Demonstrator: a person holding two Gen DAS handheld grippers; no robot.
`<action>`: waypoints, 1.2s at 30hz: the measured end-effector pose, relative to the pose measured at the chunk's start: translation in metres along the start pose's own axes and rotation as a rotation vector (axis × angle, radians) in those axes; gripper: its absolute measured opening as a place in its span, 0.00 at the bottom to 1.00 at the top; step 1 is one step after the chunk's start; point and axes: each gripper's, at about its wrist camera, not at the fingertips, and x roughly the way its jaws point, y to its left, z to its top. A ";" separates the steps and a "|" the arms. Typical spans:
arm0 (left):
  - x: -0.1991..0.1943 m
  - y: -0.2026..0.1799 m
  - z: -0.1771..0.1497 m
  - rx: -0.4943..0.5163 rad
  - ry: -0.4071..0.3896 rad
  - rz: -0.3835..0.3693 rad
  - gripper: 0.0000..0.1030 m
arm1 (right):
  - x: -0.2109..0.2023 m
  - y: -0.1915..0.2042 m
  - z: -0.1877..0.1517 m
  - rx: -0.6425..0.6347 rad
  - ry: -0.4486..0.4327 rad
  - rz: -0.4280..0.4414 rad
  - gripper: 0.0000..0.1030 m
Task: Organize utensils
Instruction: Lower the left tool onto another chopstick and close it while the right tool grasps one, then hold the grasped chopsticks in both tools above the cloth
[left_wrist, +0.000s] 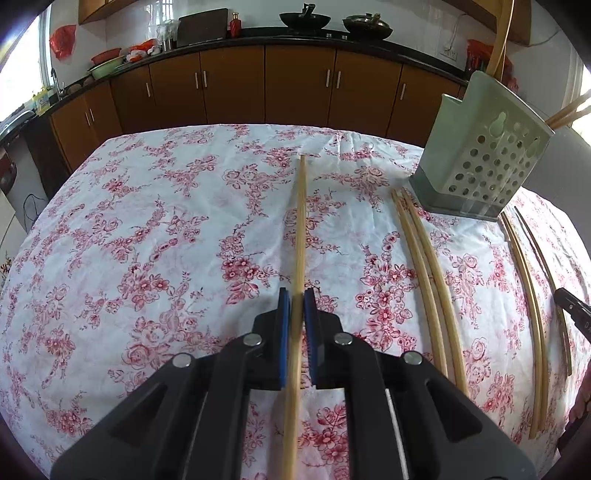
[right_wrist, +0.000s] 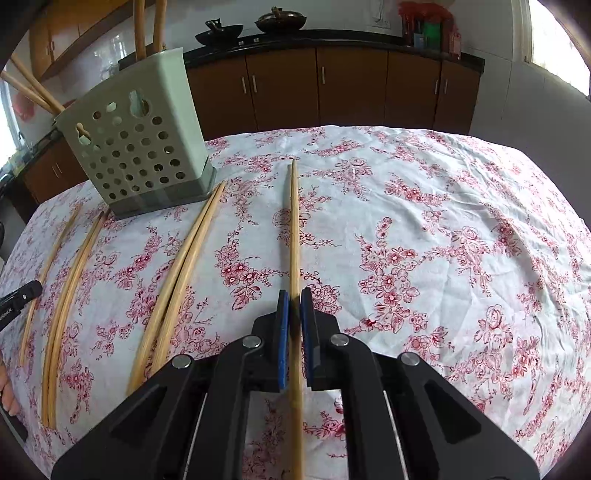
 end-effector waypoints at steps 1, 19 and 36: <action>0.000 0.001 0.000 -0.005 0.000 -0.006 0.11 | 0.000 0.000 -0.001 0.001 0.000 0.001 0.08; -0.001 0.007 -0.001 -0.035 -0.003 -0.040 0.11 | -0.001 -0.002 -0.001 0.012 -0.001 0.013 0.08; -0.001 0.006 -0.001 -0.037 -0.003 -0.042 0.11 | -0.001 -0.002 -0.001 0.013 -0.001 0.014 0.08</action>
